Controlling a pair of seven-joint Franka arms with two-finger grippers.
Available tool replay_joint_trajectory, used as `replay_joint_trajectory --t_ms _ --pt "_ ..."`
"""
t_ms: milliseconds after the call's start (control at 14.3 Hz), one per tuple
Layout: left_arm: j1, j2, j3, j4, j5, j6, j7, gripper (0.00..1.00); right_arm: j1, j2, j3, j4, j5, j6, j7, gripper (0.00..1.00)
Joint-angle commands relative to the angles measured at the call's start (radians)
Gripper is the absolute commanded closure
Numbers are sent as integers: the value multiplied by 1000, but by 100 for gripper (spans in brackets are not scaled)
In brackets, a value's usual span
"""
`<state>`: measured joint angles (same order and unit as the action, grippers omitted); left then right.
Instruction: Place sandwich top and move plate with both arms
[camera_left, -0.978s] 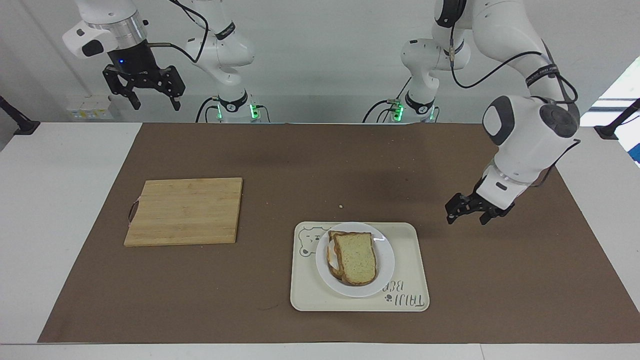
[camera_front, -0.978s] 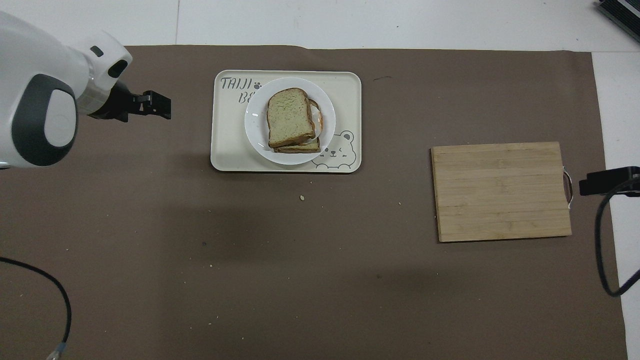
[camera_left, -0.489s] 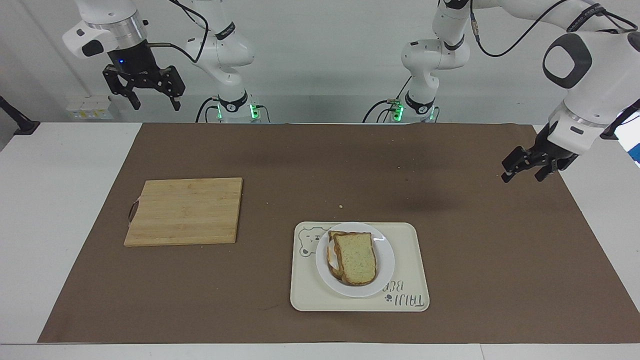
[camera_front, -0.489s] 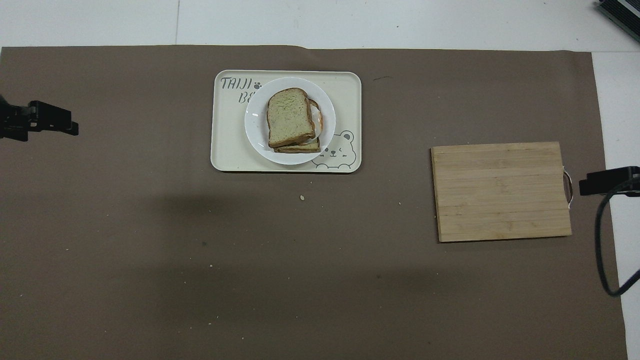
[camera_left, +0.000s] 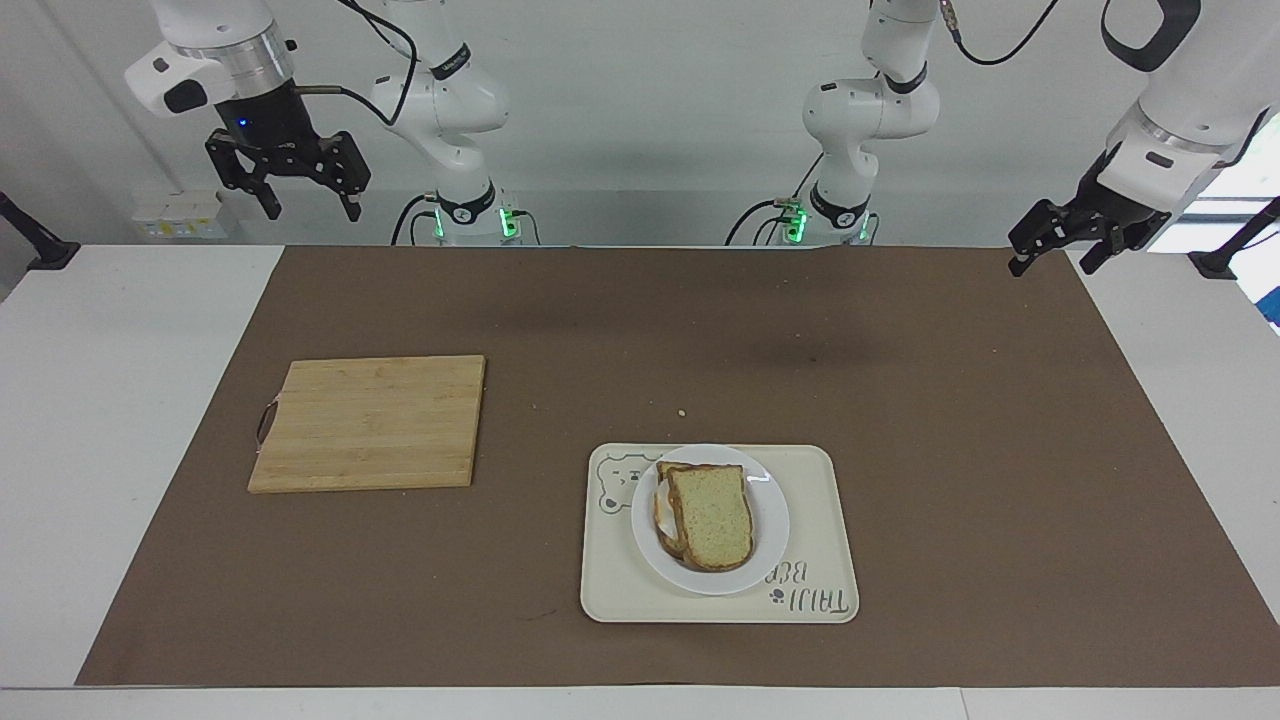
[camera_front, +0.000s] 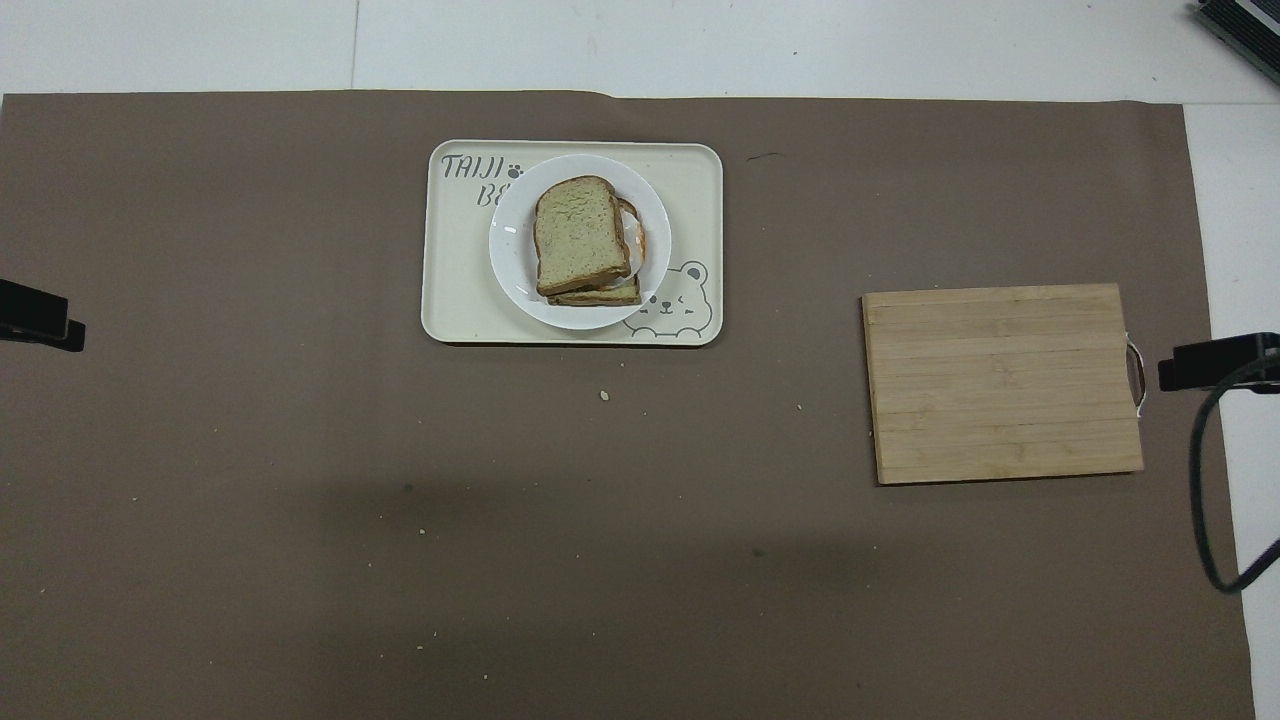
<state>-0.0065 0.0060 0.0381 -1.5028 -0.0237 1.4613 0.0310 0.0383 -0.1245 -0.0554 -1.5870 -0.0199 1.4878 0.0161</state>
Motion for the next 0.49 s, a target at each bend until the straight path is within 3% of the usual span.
replay_joint_trajectory --t_ms 0,419 --pt "-10 -18 -9 10 28 -18 9 0 0 -18 3 -19 3 6 8 0" --pt "-7 -27 -9 1 21 -16 12 0 0 -18 3 -19 3 6 8 0"
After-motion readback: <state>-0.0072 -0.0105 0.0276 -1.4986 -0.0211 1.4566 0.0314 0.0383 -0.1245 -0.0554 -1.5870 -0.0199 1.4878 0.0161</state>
